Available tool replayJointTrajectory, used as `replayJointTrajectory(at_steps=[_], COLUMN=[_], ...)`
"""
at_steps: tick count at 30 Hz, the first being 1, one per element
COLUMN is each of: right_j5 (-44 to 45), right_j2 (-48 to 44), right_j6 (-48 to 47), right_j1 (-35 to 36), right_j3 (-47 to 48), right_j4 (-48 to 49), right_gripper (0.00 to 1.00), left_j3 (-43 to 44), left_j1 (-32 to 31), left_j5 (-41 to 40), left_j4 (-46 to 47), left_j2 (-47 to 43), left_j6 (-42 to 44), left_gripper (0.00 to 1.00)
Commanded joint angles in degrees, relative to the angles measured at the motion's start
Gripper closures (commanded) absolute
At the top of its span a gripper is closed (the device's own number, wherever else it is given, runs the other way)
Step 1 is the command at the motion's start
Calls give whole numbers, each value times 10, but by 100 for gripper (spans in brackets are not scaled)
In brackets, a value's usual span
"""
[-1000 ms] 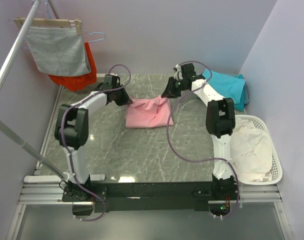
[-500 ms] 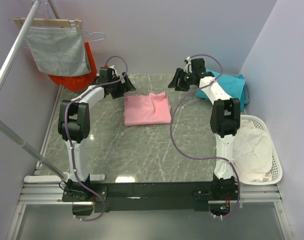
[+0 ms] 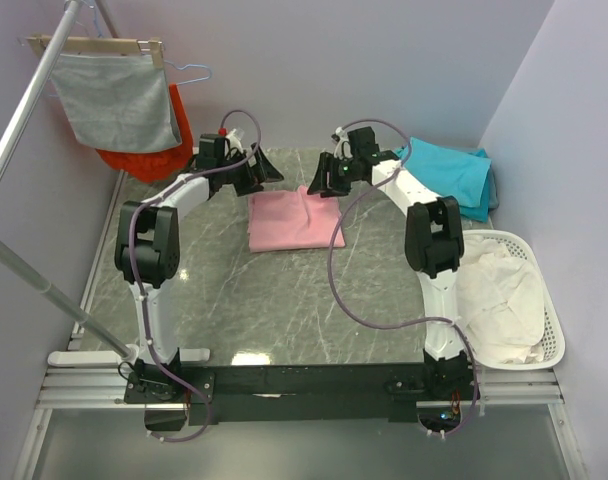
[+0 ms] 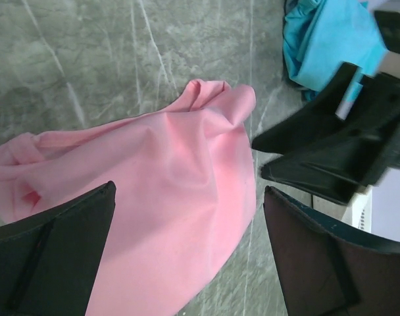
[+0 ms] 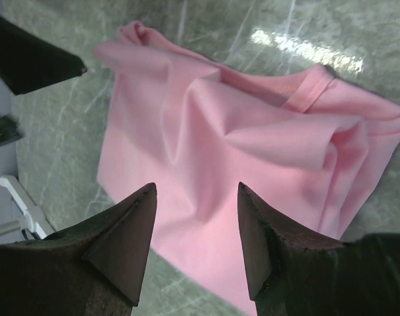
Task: Fold and stack the t-shirts
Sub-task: Smooth out wrinkles on the folded tshirt
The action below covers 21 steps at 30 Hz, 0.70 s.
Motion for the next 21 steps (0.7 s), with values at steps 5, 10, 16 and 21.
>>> replayJointTrajectory(at_steps=[5,10,16,21], right_j5=[-2,38,112,132], right_j2=[91,167,160,153], right_j6=[0,1,0,1], right_j1=[-6,-11,-23,-38], right_j3=[92,185,156,125], right_j4=[3,-42,-40,-44], right_gripper=[41,41,41,40], left_j3=[-5,9,1,-6], left_j1=[-3,-3,-2,1], left_j5=[84,55,-52,-134], left_j4=[113,82,20,-11], left_j2=[51,85,88,77], left_j6=[-27,1,51,71], left_gripper=[1,1,1,1])
